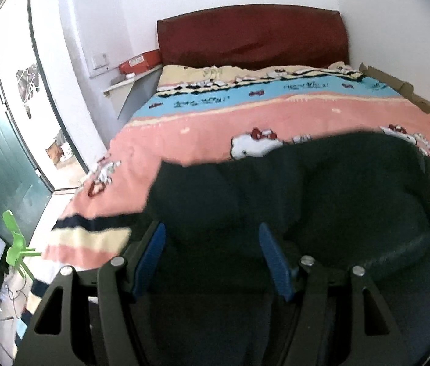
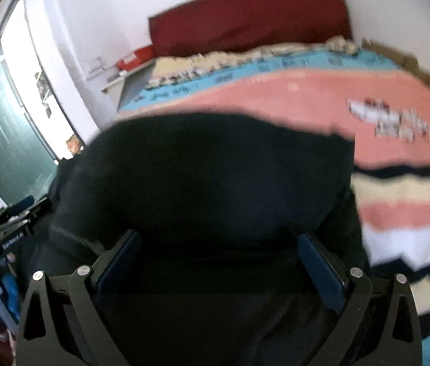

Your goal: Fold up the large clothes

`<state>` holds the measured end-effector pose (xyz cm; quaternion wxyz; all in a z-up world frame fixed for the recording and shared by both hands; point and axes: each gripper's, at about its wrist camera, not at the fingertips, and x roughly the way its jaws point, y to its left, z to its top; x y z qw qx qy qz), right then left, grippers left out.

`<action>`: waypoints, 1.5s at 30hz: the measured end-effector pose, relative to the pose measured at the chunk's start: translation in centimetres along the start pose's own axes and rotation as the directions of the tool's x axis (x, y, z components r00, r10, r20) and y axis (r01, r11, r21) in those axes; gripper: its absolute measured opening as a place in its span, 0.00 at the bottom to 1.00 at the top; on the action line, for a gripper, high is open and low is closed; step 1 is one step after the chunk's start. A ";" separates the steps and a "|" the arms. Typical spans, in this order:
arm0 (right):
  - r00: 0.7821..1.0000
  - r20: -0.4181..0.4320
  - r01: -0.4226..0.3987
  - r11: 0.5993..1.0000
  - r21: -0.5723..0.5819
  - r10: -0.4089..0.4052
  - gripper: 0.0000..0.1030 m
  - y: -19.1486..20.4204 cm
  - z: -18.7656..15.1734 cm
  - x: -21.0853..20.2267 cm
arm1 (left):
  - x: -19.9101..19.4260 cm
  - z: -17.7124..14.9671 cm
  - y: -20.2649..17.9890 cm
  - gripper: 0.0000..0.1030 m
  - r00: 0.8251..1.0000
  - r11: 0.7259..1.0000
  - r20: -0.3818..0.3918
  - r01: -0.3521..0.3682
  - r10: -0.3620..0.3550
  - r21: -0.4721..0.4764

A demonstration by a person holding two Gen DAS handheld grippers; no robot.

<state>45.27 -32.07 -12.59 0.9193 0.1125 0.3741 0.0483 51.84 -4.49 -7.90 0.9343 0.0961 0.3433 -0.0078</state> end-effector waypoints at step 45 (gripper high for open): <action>0.995 -0.047 0.085 0.995 0.047 -0.083 0.99 -2.2 0.0 -0.3 | 0.0 -3.0 4.1 0.63 0.995 0.999 -0.100 -0.015 0.010 -0.051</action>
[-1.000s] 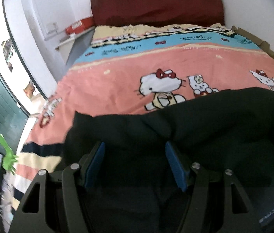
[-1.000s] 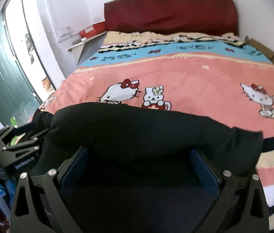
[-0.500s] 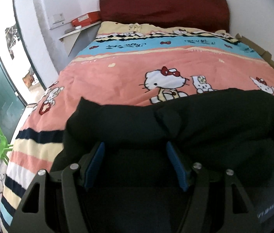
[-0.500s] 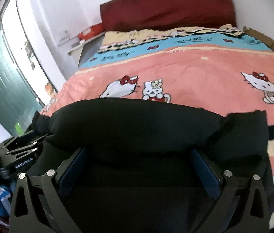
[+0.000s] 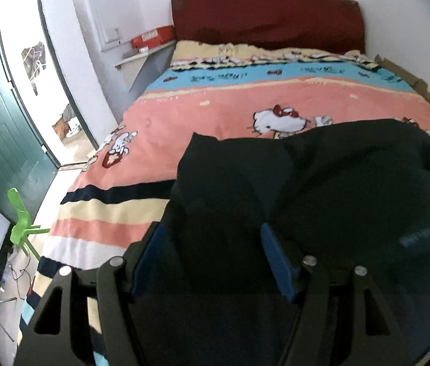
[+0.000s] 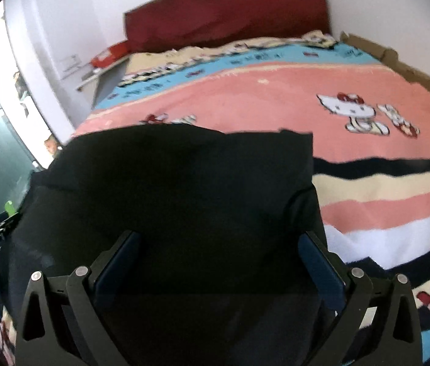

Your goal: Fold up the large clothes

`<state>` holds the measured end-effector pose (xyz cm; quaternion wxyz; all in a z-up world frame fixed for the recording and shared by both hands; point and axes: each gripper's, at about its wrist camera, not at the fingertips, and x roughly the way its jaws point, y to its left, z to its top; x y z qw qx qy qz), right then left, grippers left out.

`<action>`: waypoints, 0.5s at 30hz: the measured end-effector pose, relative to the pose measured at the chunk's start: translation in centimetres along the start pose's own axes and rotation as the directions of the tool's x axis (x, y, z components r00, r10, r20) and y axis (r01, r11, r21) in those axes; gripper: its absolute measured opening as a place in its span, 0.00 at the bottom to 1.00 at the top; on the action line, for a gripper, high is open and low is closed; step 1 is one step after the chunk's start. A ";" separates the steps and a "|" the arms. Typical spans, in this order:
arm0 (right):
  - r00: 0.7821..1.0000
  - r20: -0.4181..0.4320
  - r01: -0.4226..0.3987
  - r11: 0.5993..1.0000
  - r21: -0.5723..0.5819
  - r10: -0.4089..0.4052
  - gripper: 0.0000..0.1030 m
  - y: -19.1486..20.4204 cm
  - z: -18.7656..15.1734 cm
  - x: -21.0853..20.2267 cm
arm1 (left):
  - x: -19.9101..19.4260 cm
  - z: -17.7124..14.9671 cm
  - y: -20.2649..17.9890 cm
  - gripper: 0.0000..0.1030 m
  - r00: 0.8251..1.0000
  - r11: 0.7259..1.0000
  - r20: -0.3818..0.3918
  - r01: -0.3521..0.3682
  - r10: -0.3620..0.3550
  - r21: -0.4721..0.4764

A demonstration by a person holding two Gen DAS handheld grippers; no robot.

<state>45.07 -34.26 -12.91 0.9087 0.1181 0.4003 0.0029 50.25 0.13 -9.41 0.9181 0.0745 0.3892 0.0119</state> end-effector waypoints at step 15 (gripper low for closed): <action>0.992 -0.002 -0.122 0.991 -0.055 0.122 0.99 2.6 -4.9 0.1 | -0.1 -5.9 -0.5 0.63 0.995 1.000 0.099 0.000 -0.001 0.010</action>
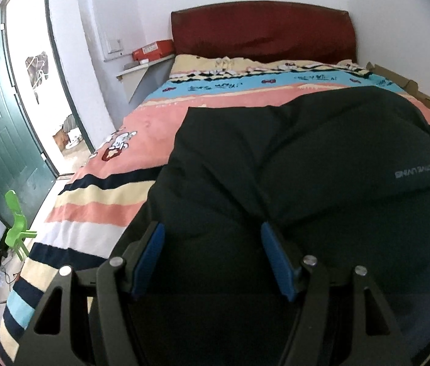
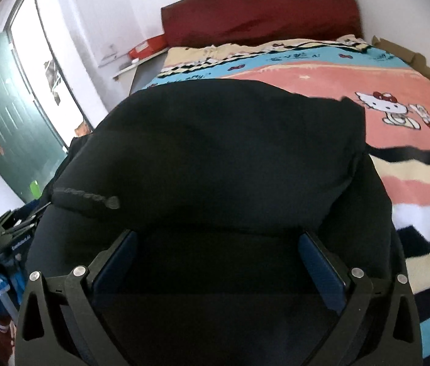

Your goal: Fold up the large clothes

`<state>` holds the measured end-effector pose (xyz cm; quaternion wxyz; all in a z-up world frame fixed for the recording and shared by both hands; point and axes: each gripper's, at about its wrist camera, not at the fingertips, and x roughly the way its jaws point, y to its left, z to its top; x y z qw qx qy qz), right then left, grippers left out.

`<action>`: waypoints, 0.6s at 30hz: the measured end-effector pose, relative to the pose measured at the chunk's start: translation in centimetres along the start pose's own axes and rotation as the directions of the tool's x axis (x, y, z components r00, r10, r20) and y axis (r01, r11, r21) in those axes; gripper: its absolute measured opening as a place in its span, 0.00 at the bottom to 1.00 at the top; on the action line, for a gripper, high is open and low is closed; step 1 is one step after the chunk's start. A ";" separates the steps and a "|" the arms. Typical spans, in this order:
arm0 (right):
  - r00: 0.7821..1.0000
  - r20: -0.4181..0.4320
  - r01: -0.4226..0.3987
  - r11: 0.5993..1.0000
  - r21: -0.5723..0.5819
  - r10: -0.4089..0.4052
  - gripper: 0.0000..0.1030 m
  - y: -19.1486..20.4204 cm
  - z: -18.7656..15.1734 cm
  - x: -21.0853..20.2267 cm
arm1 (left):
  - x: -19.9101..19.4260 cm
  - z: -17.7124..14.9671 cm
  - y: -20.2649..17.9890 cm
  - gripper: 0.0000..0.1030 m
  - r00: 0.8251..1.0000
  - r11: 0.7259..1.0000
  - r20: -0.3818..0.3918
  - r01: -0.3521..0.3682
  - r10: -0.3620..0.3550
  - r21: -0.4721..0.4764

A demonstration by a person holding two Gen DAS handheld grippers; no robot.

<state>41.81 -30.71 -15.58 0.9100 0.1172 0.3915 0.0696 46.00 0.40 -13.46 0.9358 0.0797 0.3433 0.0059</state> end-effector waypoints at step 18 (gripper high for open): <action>0.988 -0.025 0.152 0.987 0.060 -0.150 0.99 -6.3 -1.9 -3.9 | -0.3 -0.5 0.7 0.67 0.999 0.999 -0.046 0.015 -0.013 0.042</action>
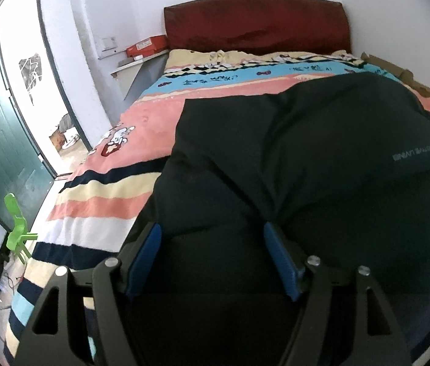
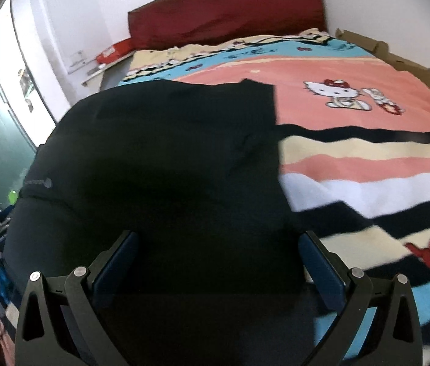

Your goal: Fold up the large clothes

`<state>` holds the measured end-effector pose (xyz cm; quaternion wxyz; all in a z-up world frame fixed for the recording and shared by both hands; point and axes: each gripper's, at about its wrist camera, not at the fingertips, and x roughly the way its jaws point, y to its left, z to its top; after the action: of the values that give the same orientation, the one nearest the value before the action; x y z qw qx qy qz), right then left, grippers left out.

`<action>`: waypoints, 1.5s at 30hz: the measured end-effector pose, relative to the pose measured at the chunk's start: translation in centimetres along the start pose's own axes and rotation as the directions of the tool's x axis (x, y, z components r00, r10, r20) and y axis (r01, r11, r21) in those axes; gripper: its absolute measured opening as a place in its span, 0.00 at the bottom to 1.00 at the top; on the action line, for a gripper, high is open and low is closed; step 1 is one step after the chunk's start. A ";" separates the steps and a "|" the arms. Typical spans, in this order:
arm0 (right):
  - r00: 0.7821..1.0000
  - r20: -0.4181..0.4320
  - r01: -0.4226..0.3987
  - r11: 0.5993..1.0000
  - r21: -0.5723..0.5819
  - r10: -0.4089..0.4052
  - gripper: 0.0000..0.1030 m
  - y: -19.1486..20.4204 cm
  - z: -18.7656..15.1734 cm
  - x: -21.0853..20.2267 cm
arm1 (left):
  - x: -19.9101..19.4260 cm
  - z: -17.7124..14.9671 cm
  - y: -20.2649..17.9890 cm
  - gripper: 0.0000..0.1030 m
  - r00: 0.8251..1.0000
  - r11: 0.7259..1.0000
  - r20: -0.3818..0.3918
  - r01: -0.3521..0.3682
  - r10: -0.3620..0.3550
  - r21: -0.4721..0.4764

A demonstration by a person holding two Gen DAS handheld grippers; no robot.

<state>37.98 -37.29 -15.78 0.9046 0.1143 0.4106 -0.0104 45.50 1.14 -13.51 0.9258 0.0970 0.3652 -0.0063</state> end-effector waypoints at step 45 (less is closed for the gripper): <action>0.758 -0.233 -0.521 0.780 0.346 0.609 0.59 -4.1 -0.2 11.0 | 7.2 -3.1 8.9 0.42 0.696 0.638 -0.066 0.611 -0.715 -0.469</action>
<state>44.65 -40.41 -24.88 0.7588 0.3516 0.4973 0.2310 49.39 10.89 -19.03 0.8031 -0.2420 0.4790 -0.2590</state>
